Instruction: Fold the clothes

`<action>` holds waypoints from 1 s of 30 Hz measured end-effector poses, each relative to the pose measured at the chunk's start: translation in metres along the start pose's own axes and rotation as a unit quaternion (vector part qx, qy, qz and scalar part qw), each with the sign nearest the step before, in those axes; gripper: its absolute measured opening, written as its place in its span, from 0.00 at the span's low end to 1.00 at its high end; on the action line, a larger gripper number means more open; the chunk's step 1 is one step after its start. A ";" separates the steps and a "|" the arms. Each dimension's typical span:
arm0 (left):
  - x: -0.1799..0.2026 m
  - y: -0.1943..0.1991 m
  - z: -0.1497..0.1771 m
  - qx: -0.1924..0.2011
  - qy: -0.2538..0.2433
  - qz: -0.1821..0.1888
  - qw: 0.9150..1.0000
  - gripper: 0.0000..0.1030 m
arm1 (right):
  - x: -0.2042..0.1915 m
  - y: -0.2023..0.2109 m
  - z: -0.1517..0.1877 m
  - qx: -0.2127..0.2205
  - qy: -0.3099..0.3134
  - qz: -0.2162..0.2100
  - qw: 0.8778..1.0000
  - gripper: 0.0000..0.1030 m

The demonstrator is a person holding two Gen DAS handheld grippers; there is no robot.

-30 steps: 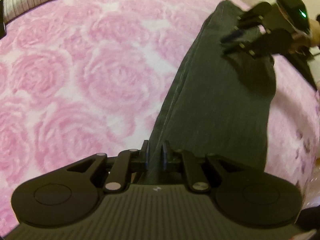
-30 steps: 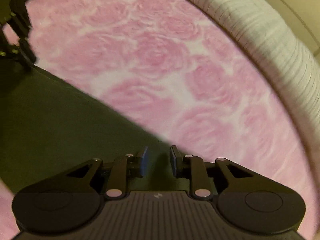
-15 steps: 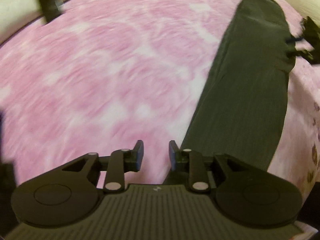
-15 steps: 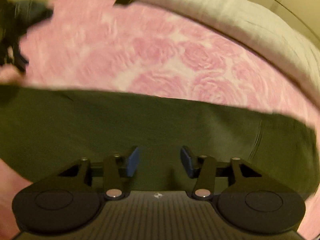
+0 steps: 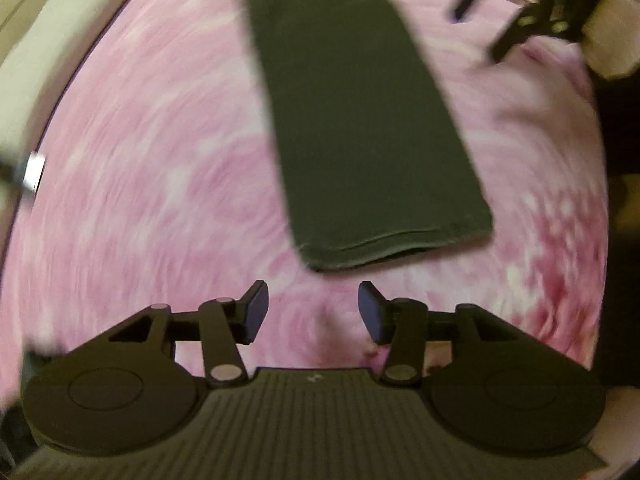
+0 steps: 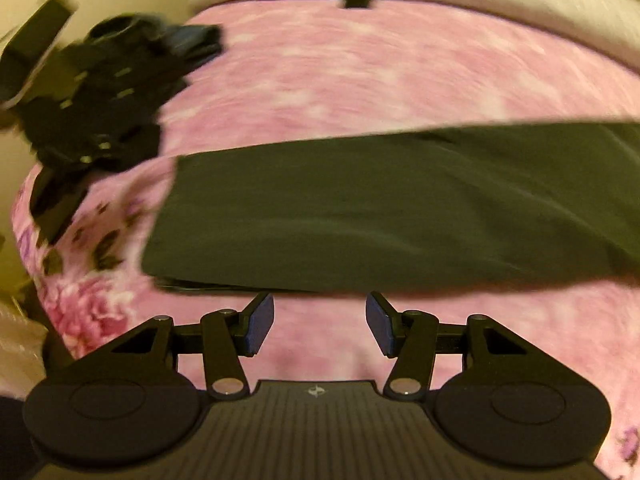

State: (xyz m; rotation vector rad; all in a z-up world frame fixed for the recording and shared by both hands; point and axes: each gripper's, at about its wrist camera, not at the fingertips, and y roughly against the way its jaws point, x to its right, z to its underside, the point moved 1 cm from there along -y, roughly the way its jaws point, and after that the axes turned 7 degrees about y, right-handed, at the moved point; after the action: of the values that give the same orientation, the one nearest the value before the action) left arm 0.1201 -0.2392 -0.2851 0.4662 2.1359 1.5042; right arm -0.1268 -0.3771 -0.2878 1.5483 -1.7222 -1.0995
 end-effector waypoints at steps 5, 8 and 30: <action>0.012 -0.009 0.016 0.055 -0.131 0.013 0.990 0.43 | -0.105 -0.030 -0.006 -0.015 0.098 0.087 0.991 0.57; 0.008 -0.008 0.022 0.080 -0.150 0.019 0.985 0.43 | -0.154 -0.058 0.004 -0.023 0.219 0.139 0.965 0.63; 0.050 -0.036 0.057 0.220 -0.338 -0.104 0.909 0.81 | -0.170 -0.088 -0.010 0.052 0.333 0.229 0.913 0.11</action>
State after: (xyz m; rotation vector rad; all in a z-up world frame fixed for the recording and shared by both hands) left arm 0.1108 -0.1803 -0.3445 0.7558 1.8516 0.5931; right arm -0.0445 -0.2122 -0.3398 1.2674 -1.5381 -0.1988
